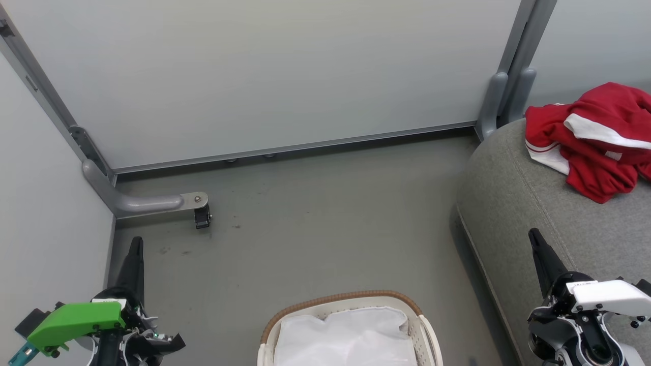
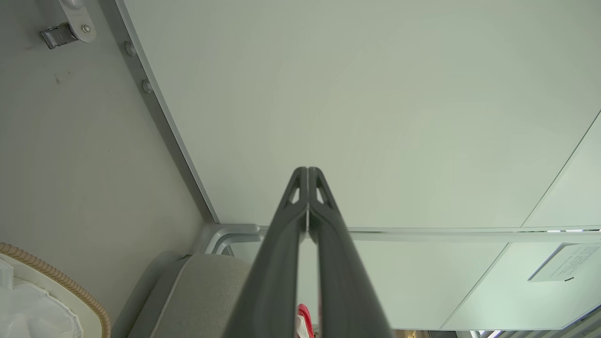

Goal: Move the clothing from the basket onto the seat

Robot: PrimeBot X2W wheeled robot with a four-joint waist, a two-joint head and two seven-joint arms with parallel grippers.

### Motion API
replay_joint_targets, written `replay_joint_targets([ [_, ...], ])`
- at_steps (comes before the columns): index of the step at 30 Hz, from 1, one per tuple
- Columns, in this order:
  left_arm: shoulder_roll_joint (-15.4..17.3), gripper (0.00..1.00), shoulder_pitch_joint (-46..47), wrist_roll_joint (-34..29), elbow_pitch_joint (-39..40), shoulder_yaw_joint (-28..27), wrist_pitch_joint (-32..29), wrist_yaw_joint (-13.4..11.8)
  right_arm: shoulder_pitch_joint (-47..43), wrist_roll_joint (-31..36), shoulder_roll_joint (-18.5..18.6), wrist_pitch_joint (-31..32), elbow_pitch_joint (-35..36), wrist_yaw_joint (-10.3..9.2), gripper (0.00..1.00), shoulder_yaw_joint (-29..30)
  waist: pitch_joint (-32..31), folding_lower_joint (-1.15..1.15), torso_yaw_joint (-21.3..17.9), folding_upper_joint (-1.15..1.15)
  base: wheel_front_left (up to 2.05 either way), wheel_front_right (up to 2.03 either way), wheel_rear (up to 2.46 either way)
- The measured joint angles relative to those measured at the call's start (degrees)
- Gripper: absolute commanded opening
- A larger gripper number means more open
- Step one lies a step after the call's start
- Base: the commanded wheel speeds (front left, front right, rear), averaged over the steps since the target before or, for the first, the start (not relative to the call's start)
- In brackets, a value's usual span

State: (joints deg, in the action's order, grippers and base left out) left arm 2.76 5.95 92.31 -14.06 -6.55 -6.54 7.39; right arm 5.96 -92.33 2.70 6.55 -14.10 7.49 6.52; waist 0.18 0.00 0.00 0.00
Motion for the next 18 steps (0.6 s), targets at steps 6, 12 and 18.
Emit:
replay_joint_targets([
  [6,0.0,0.00,0.0,0.0,0.0,0.0,0.0,0.0,0.0,0.0,0.0,0.0,0.0,0.00,0.00,0.0,0.0,0.00,0.0,0.00,0.00,0.00,0.00],
  [12,0.0,0.00,0.0,0.0,0.0,0.0,0.0,0.0,0.0,0.0,0.0,0.0,0.0,0.00,0.00,0.0,0.0,0.00,0.0,0.00,0.00,0.00,0.00],
  [18,0.0,0.00,0.0,0.0,0.0,0.0,0.0,0.0,0.0,0.0,0.0,0.0,0.0,0.00,0.00,0.0,0.0,0.00,0.0,0.00,0.00,0.00,0.00],
])
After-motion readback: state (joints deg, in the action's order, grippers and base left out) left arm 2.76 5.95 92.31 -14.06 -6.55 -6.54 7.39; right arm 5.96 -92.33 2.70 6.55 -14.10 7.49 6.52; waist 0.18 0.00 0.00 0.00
